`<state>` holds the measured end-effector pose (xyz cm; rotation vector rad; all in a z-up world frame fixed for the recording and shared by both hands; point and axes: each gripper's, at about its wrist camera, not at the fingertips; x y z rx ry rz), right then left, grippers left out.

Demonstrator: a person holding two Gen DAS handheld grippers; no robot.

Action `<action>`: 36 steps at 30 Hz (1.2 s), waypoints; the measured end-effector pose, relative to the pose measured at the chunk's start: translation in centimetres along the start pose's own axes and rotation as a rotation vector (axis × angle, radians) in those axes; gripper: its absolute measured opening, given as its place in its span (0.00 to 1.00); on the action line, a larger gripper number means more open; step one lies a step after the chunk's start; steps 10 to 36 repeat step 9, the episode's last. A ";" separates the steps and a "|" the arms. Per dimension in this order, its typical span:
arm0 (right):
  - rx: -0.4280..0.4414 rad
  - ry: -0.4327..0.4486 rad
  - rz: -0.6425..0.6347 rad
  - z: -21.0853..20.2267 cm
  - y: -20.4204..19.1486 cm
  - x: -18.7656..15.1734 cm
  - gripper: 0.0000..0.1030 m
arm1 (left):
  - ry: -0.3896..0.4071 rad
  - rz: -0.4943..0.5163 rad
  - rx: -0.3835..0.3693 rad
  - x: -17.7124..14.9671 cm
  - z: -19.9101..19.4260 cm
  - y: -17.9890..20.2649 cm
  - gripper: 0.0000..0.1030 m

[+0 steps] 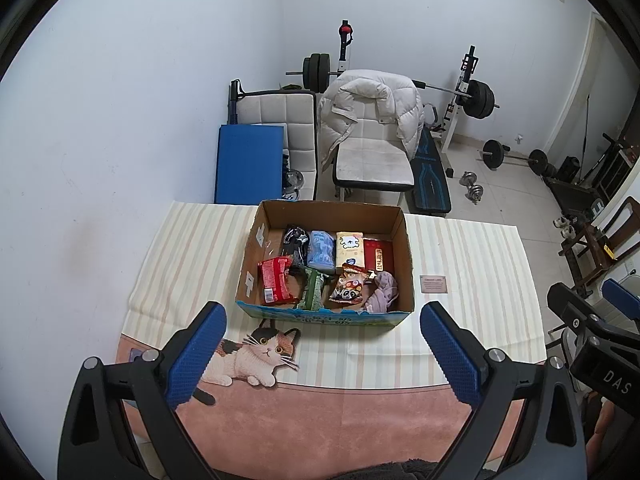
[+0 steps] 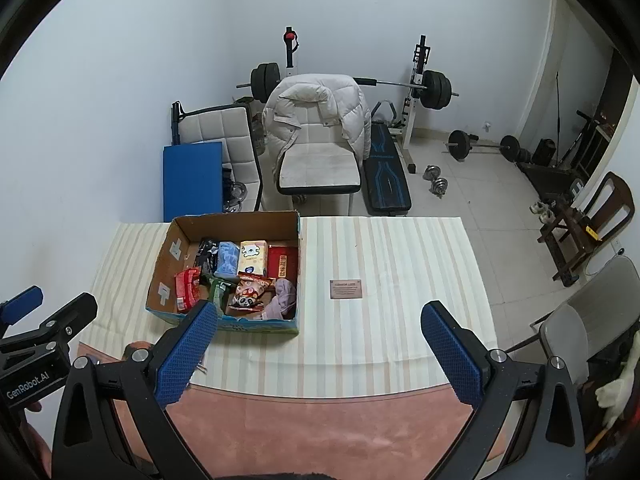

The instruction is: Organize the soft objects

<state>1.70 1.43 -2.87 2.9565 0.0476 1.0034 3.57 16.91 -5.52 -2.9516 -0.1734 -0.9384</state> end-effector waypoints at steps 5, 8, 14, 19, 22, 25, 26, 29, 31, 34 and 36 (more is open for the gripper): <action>-0.005 0.004 0.003 -0.1 0.1 0.1 1.00 | 0.003 -0.001 0.002 0.0 0.0 0.0 0.97; -0.009 0.006 0.011 -0.2 0.0 0.1 1.00 | 0.008 0.002 0.000 0.2 -0.1 0.1 0.97; -0.010 0.008 0.013 -0.2 -0.1 0.1 1.00 | 0.010 0.003 -0.002 0.2 -0.1 0.2 0.97; -0.010 0.008 0.013 -0.2 -0.1 0.1 1.00 | 0.010 0.003 -0.002 0.2 -0.1 0.2 0.97; -0.010 0.008 0.013 -0.2 -0.1 0.1 1.00 | 0.010 0.003 -0.002 0.2 -0.1 0.2 0.97; -0.010 0.008 0.013 -0.2 -0.1 0.1 1.00 | 0.010 0.003 -0.002 0.2 -0.1 0.2 0.97; -0.010 0.008 0.013 -0.2 -0.1 0.1 1.00 | 0.010 0.003 -0.002 0.2 -0.1 0.2 0.97; -0.010 0.008 0.013 -0.2 -0.1 0.1 1.00 | 0.010 0.003 -0.002 0.2 -0.1 0.2 0.97; -0.010 0.008 0.013 -0.2 -0.1 0.1 1.00 | 0.010 0.003 -0.002 0.2 -0.1 0.2 0.97; -0.010 0.008 0.013 -0.2 -0.1 0.1 1.00 | 0.010 0.003 -0.002 0.2 -0.1 0.2 0.97; -0.010 0.008 0.013 -0.2 -0.1 0.1 1.00 | 0.010 0.003 -0.002 0.2 -0.1 0.2 0.97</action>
Point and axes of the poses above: each gripper's, at about its wrist camera, not at the fingertips, and z roughly the way its jaws point, y to its right, x to its top, and after that the axes turned 2 degrees about x, right-handed
